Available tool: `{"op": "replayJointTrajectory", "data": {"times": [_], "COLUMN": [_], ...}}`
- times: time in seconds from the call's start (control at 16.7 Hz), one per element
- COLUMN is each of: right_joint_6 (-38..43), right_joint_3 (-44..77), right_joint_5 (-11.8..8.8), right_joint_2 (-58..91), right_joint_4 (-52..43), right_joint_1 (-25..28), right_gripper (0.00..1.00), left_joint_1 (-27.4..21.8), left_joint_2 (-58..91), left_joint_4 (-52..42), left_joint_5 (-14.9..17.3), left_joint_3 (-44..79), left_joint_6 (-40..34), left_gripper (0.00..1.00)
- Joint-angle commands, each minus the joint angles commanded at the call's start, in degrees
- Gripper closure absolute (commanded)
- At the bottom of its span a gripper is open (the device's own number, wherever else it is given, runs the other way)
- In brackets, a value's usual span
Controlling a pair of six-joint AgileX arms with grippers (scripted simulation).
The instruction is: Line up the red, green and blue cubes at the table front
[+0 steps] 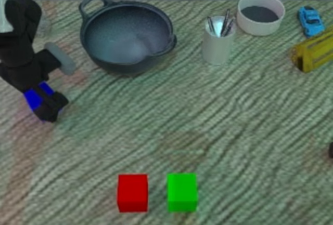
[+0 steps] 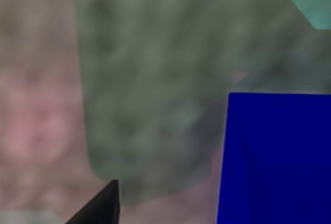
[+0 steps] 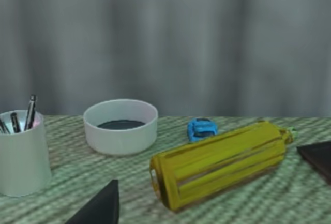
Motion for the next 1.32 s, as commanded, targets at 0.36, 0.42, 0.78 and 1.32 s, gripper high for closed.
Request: {"op": "replayJointTrajectory", "data": {"times": [0.36, 0.42, 0.78, 1.32], "right_joint_6": [0.0, 0.0, 0.0, 0.0], "right_joint_3": [0.0, 0.0, 0.0, 0.0], "right_joint_5": [0.0, 0.0, 0.0, 0.0], "right_joint_2": [0.0, 0.0, 0.0, 0.0], "right_joint_4": [0.0, 0.0, 0.0, 0.0], "right_joint_1": [0.0, 0.0, 0.0, 0.0], "right_gripper": [0.0, 0.0, 0.0, 0.0], "left_joint_1": [0.0, 0.0, 0.0, 0.1], "left_joint_2": [0.0, 0.0, 0.0, -0.2], "left_joint_4": [0.0, 0.0, 0.0, -0.2], "left_joint_5": [0.0, 0.0, 0.0, 0.1], "left_joint_3": [0.0, 0.0, 0.0, 0.0], "left_joint_6": [0.0, 0.0, 0.0, 0.0], "left_gripper": [0.45, 0.53, 0.98, 1.0]}}
